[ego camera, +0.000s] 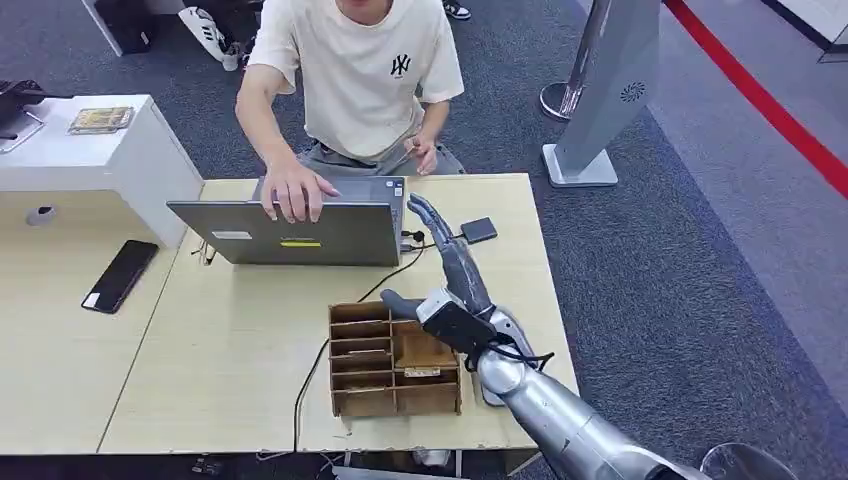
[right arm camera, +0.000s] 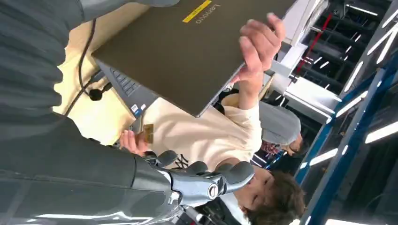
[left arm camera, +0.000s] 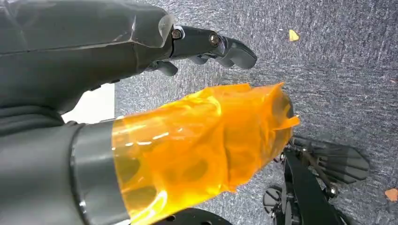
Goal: Pass the card to the sensor for recognition and then transmit it.
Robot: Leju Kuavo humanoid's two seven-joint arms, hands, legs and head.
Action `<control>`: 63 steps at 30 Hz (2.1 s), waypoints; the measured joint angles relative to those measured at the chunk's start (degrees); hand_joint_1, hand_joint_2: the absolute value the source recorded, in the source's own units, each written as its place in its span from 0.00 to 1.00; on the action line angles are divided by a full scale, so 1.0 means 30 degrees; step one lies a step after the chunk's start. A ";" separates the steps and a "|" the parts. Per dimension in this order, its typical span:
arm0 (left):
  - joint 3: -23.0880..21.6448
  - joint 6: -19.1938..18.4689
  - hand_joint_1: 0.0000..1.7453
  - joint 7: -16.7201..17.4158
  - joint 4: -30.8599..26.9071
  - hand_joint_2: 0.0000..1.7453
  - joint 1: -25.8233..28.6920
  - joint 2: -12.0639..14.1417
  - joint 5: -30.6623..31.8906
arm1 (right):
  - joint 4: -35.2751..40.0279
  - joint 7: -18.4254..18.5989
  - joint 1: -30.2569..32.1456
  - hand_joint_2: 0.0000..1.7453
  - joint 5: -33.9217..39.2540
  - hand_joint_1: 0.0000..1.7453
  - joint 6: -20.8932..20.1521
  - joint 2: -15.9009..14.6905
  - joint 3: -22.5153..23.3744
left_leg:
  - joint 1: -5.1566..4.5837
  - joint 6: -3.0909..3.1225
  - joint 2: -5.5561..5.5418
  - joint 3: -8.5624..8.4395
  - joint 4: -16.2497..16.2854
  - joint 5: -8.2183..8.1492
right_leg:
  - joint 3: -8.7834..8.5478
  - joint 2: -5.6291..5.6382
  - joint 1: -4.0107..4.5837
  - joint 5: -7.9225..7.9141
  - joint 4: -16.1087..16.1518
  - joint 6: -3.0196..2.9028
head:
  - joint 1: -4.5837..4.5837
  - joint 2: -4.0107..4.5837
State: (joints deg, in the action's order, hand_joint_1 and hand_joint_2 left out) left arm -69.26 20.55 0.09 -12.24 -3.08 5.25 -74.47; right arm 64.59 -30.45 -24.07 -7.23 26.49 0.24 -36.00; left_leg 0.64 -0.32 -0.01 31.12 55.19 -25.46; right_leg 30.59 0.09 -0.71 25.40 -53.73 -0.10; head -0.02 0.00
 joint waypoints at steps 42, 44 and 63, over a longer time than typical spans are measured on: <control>0.0153 -0.0255 0.00 0.0000 0.0000 0.00 0.0011 0.0000 -0.0284 | 0.0881 0.2914 0.1309 1.00 -0.6572 0.75 0.2142 -0.2594 -0.1792 | -0.0001 0.0002 -0.0001 0.0005 0.0000 -0.0001 | 0.0000 0.0000 -0.0001 0.0000 0.0002 0.0001 | 0.0000 0.0000; 0.0153 -0.0255 0.00 0.0000 0.0000 0.00 0.0011 0.0000 -0.0321 | 0.0830 0.2943 0.1309 1.00 -0.6594 0.75 0.2201 -0.2615 -0.1851 | -0.0001 0.0002 0.0000 0.0005 0.0000 -0.0001 | 0.0000 0.0000 0.0000 0.0000 0.0002 0.0001 | 0.0000 0.0000; 0.0160 -0.0255 0.00 0.0007 0.0000 0.00 0.0012 0.0000 -0.0349 | 0.0276 0.3431 0.1270 1.00 -0.7329 0.77 0.2521 -0.2681 -0.2251 | -0.0001 0.0002 -0.0001 0.0007 0.0000 -0.0001 | 0.0000 0.0000 0.0000 0.0000 0.0002 0.0001 | 0.0000 0.0000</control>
State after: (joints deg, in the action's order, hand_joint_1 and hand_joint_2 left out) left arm -68.78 19.78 0.11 -12.24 -3.05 5.25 -75.51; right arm 65.42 -20.15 -20.26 -29.22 34.05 -7.80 -42.75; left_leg 0.64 -0.31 -0.01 31.14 55.19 -25.46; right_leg 30.59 0.09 -0.71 25.40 -53.73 -0.09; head -0.02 0.00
